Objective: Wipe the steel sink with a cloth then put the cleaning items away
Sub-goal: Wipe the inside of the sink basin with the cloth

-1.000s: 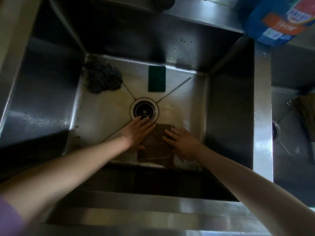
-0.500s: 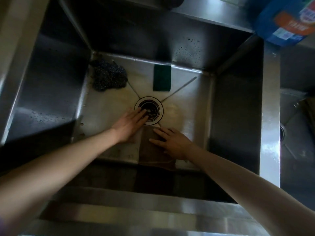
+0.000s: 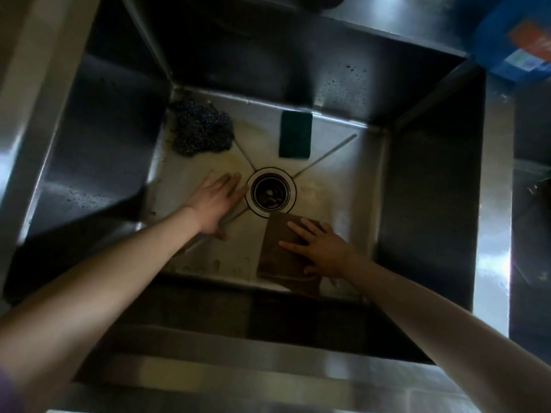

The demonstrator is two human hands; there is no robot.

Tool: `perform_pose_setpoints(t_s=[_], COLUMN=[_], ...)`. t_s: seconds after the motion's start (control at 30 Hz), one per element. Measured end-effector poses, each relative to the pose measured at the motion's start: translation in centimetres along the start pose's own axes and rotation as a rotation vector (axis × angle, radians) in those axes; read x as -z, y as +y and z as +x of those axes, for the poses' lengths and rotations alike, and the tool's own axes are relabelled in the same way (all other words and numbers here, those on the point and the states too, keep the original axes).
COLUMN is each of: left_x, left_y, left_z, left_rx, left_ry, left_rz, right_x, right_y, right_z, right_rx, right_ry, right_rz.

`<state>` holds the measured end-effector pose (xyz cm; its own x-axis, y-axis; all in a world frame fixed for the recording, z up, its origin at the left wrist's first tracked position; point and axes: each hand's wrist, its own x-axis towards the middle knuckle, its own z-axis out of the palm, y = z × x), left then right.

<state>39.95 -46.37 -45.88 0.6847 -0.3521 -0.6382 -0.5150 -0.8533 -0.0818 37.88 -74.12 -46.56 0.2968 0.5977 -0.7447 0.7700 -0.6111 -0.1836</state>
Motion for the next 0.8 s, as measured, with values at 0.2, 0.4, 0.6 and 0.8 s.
perform_pose_setpoints(t_s=[0.2,0.4,0.6,0.8], left_x=[0.3,0.5,0.2,-0.2], left_y=[-1.1,-1.8,-2.2,-2.7], left_z=[-0.5,-0.5,-0.6,-0.7], left_rx=[-0.013,-0.032,-0.039,-0.044], left_ry=[0.003,0.009,0.021,0.027], left_rz=[0.046,0.038,0.01,0.011], right_x=[-0.3,0.8,1.4,0.6], right_y=[-2.0,-0.3,-3.6,-0.6], right_z=[0.2,0.2,2.4,0.8], right_rx=[0.108,0.026,0.06,0.066], right_ry=[-0.008,-0.021,0.0,-0.04], right_rz=[-0.007,-0.003,0.072,-0.018])
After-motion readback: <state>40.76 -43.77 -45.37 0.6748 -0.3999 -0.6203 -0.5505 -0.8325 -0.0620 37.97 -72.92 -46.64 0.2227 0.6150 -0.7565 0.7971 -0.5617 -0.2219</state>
